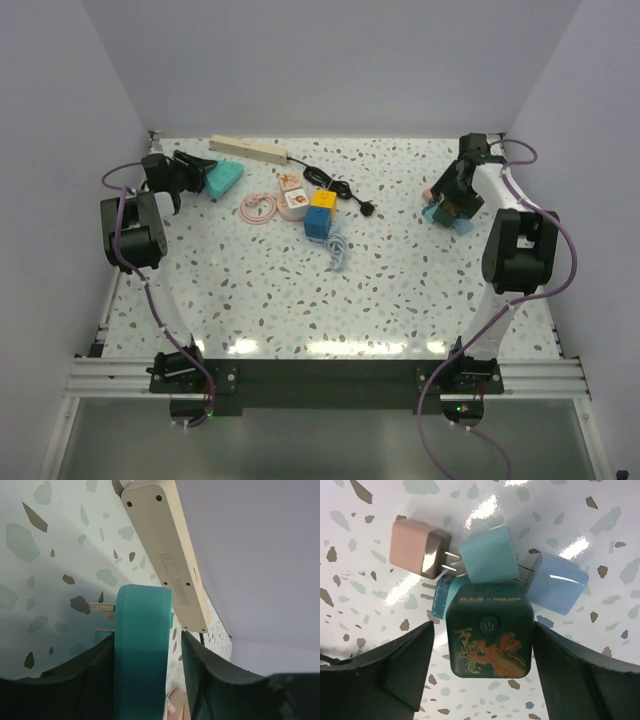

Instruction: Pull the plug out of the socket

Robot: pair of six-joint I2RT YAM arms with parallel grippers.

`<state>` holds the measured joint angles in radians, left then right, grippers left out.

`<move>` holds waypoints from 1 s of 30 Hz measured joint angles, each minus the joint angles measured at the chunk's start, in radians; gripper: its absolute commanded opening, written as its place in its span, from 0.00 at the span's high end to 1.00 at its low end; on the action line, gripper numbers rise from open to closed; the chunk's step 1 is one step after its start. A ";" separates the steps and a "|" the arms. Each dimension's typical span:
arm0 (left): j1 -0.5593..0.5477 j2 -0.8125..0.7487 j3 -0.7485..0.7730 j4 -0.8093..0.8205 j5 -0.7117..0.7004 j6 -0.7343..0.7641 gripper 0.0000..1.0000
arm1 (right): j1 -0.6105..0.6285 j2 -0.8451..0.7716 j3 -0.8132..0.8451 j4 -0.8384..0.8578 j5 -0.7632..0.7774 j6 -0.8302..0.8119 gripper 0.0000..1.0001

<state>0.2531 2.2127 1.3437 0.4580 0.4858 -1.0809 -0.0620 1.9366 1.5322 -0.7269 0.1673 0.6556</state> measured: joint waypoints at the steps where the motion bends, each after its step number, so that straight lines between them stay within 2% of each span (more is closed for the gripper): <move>1: 0.000 0.000 -0.001 -0.002 -0.001 -0.001 0.37 | 0.000 0.000 0.009 -0.001 0.001 -0.001 0.16; 7: 0.000 -0.024 -0.030 -0.063 -0.035 0.006 0.14 | -0.001 -0.047 0.020 -0.023 -0.002 -0.008 0.10; 10: 0.000 -0.056 -0.032 -0.138 -0.069 0.019 0.08 | -0.001 -0.113 0.020 -0.035 -0.006 -0.011 0.08; 17: 0.000 -0.203 -0.032 -0.369 -0.194 0.077 0.03 | 0.027 -0.275 0.016 -0.036 -0.103 -0.060 0.06; 20: 0.000 -0.278 -0.032 -0.451 -0.238 0.107 0.02 | 0.125 -0.276 0.018 -0.035 -0.148 -0.107 0.06; 25: 0.000 -0.370 -0.047 -0.520 -0.254 0.174 0.00 | 0.383 -0.215 0.017 -0.011 -0.251 -0.153 0.05; 30: -0.002 -0.467 -0.208 -0.530 -0.214 0.233 0.00 | 0.572 -0.093 0.101 -0.022 -0.266 -0.180 0.01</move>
<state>0.2516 1.7454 1.1355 -0.0719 0.2718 -0.8478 0.5098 1.8431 1.6337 -0.7486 -0.0990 0.4759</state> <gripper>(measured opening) 0.996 0.977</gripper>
